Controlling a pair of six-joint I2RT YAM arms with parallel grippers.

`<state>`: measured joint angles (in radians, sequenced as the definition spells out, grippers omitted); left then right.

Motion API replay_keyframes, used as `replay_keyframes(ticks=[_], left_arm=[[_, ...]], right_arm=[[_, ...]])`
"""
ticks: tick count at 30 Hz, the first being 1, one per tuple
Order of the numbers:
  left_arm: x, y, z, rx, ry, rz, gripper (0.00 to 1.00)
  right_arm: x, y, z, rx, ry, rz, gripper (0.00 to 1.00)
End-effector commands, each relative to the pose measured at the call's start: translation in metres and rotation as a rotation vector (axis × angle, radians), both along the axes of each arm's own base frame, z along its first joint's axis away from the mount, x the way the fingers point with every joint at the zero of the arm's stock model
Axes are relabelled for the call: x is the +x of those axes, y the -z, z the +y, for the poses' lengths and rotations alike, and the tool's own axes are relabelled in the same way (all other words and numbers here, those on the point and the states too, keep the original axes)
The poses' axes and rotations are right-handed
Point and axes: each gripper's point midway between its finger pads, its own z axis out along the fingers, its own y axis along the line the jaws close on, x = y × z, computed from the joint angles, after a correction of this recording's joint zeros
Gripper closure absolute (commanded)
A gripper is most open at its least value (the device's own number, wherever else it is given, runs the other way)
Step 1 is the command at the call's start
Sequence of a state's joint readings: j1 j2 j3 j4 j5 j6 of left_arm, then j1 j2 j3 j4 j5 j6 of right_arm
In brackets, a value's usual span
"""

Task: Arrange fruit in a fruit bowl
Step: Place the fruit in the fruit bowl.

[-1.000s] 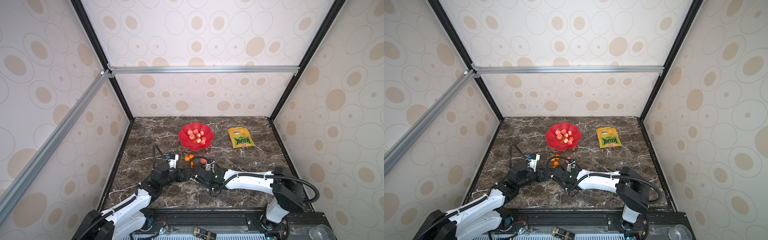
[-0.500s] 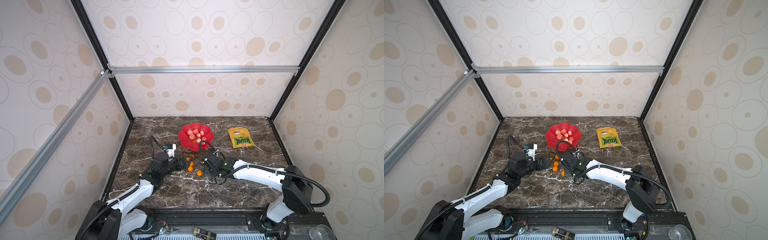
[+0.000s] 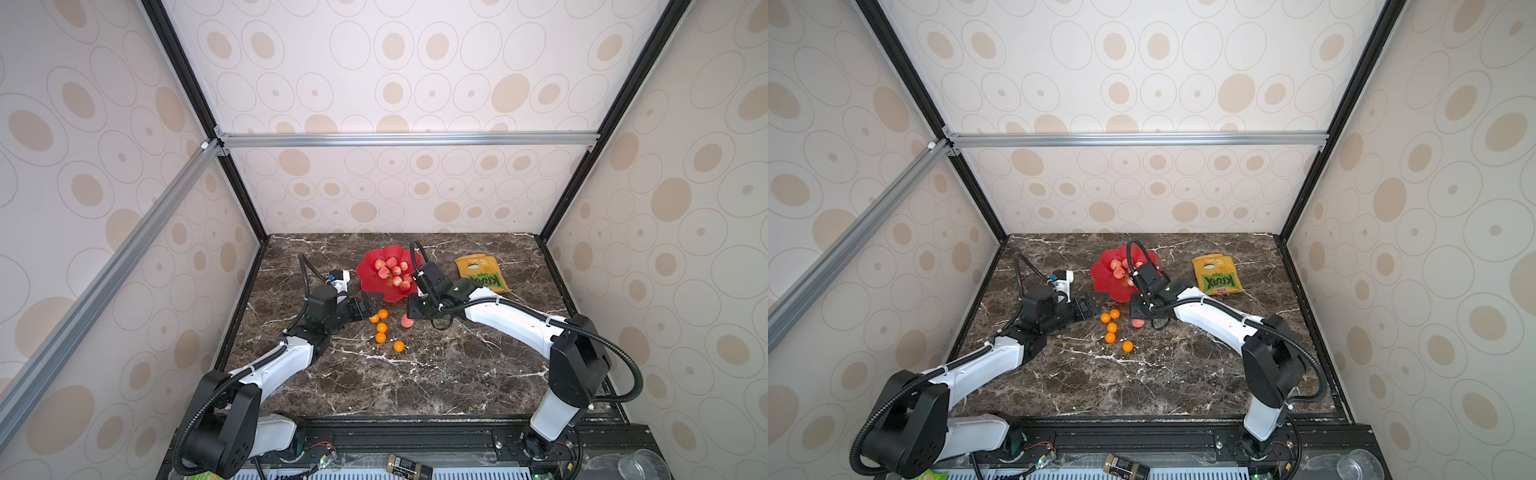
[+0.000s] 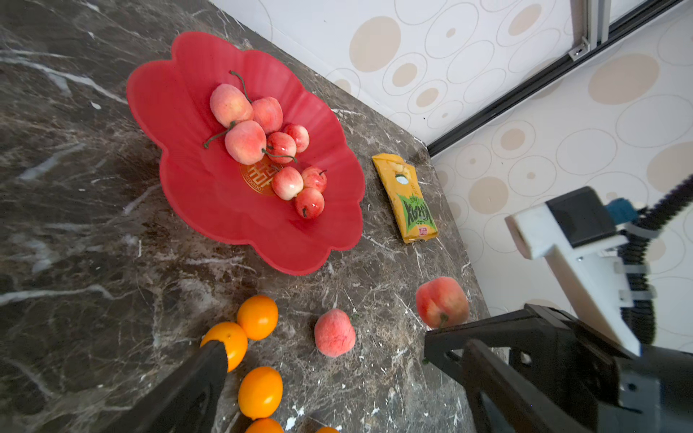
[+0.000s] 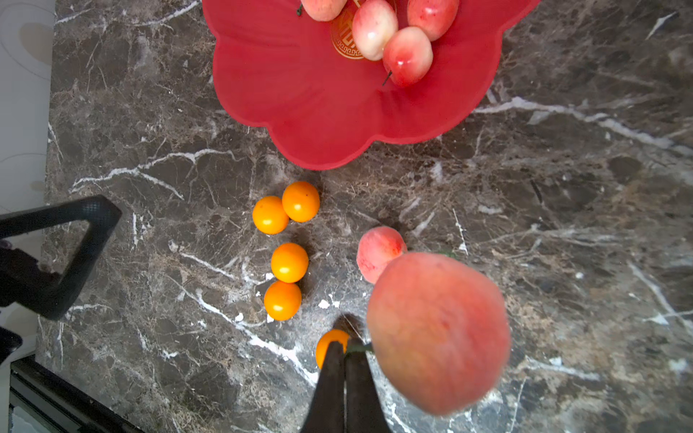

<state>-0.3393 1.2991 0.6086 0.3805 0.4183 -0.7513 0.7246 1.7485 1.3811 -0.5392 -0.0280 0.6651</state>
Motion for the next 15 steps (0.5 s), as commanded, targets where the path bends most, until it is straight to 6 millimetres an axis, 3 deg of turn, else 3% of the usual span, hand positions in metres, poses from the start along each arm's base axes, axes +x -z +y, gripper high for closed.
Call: replay_keyframes(ticks=[1, 15], left_arm=[[0.016, -0.027, 0.002, -0.002, 0.001, -0.072, 0.02], [0.040, -0.034, 0.025, -0.004, -0.050, -0.066, 0.02]], right_arm=[[0.008, 0.003, 0.008, 0.022, -0.056, 0.051, 1.00], [0.067, 0.014, 0.066, 0.122, -0.169, 0.109, 1.00]])
